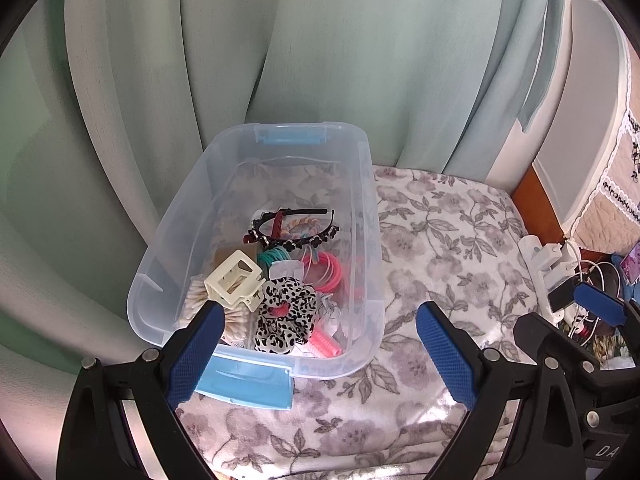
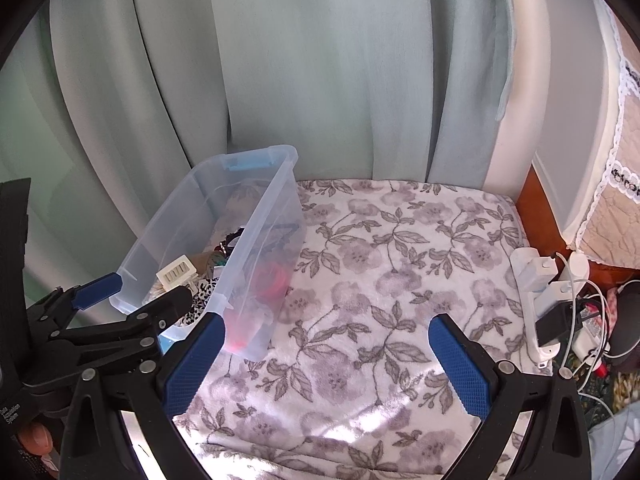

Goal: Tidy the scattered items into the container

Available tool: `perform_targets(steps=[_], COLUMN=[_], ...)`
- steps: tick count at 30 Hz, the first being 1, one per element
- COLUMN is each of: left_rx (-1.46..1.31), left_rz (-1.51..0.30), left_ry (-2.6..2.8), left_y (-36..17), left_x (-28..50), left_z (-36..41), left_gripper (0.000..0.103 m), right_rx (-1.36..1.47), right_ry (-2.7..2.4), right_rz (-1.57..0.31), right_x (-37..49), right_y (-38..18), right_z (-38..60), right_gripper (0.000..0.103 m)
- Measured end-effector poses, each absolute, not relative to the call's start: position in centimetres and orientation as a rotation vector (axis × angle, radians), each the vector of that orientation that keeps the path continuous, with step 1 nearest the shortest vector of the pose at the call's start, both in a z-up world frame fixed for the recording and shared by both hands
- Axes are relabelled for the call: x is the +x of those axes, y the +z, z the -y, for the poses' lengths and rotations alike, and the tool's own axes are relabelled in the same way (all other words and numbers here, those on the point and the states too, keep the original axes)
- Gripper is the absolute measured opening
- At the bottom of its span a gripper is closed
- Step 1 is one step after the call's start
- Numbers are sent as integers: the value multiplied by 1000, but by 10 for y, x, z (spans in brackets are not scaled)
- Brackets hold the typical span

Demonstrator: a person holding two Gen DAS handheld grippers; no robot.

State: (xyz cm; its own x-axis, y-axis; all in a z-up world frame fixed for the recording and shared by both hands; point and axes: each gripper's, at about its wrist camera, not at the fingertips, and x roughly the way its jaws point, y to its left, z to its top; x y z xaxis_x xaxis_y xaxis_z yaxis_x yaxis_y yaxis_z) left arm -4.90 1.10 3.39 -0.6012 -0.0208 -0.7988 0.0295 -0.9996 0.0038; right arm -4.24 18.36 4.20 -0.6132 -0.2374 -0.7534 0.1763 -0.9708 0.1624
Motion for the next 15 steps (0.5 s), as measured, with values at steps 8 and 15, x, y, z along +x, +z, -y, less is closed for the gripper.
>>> perform_targets(steps=[8, 15], left_rx=[1395, 1396], left_rz=[-14, -20], left_ry=[-2782, -2781], left_y=[33, 33], left_x=[-49, -49], left_z=[-10, -10], left_gripper=[97, 97], right_rx=[1256, 1256], right_ry=[-2638, -2638], right_rz=[82, 81], right_x=[-41, -40], right_y=[43, 42], right_z=[-182, -182], right_gripper=[103, 103])
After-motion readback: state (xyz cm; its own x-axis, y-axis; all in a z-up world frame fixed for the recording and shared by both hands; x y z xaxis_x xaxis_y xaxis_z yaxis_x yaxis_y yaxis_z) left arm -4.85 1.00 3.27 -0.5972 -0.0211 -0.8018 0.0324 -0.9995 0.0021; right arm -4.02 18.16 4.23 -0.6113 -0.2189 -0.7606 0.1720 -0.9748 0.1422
